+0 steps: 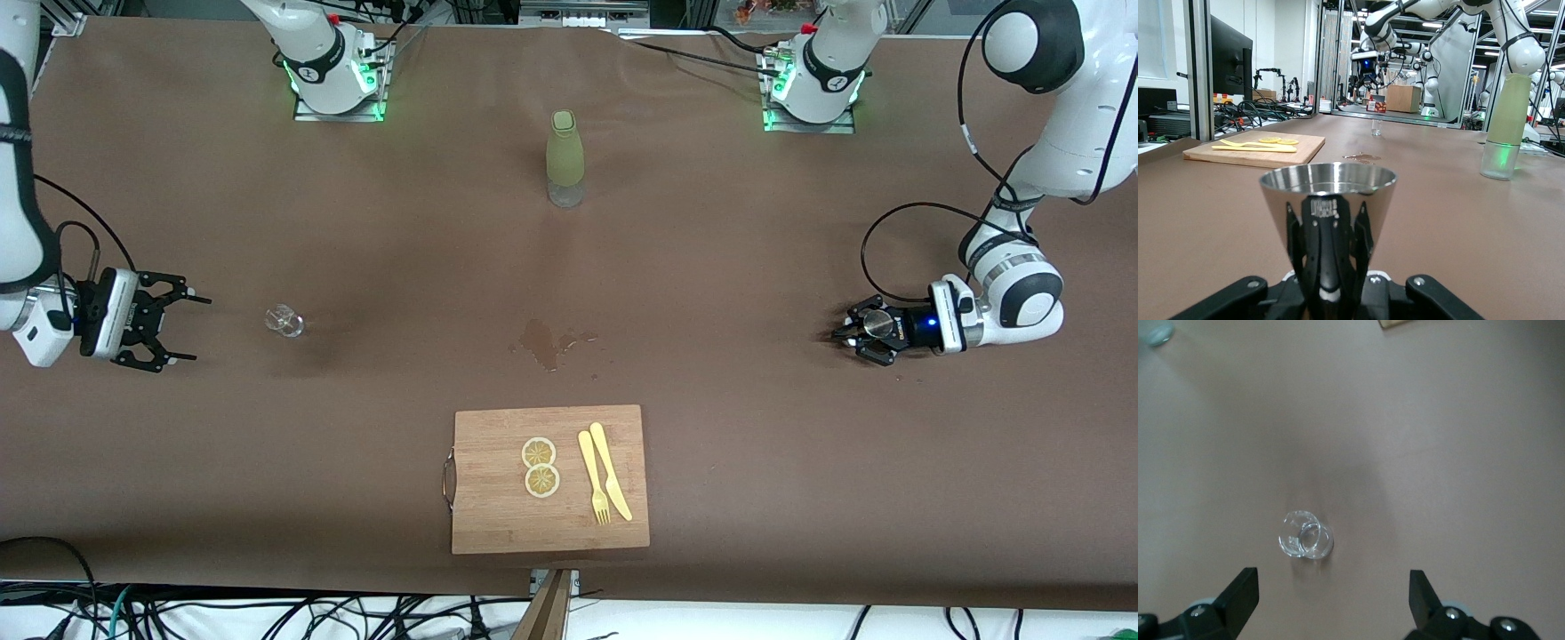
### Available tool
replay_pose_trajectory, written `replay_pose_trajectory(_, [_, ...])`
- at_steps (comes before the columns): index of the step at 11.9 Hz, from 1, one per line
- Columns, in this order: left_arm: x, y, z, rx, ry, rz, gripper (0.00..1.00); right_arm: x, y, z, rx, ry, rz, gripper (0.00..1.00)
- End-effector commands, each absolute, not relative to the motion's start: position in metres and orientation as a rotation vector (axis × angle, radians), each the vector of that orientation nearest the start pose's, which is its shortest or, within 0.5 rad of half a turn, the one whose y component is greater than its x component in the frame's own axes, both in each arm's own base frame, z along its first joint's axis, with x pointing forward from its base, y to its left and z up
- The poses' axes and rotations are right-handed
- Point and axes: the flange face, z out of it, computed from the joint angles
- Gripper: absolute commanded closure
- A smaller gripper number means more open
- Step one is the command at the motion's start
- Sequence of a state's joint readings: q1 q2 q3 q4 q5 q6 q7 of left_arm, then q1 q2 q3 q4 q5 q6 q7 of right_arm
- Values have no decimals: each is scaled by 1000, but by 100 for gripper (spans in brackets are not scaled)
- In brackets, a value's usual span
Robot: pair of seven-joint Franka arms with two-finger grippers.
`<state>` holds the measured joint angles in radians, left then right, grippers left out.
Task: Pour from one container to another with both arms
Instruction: 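Open the right gripper off the glass while the left gripper releases the jigger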
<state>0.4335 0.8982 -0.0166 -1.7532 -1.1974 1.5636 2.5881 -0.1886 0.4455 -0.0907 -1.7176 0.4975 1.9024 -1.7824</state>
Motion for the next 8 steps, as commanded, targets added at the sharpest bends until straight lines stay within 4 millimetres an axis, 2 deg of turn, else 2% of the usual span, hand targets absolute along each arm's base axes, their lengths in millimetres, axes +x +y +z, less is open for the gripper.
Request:
replay_pose_trajectory(1, [552, 135, 66, 1385, -1246, 1141, 100, 625, -102, 338, -2375, -1469, -182, 0])
replay_pose_trajectory(2, [552, 135, 66, 1381, -1257, 1149, 100, 630, -88, 342, -2455, -1409, -157, 0])
replay_pose_trajectory(3, [552, 134, 64, 1378, -1263, 1150, 80, 634, -76, 351, -2539, -1350, -134, 0])
replay_pose_trajectory(4, [552, 134, 64, 1378, -1262, 1152, 49, 635, -57, 363, -2613, -1294, -106, 0])
replay_pose_trajectory(5, [552, 133, 64, 1377, -1261, 1149, 21, 636, -36, 372, -2705, -1223, -65, 0])
replay_pose_trajectory(6, [552, 135, 64, 1380, -1261, 1150, 0, 636, -22, 380, -2806, -1122, -20, 0])
replay_pose_trajectory(8, [552, 135, 64, 1380, -1260, 1150, 0, 635, 8, 393, -2920, -906, -4, 0])
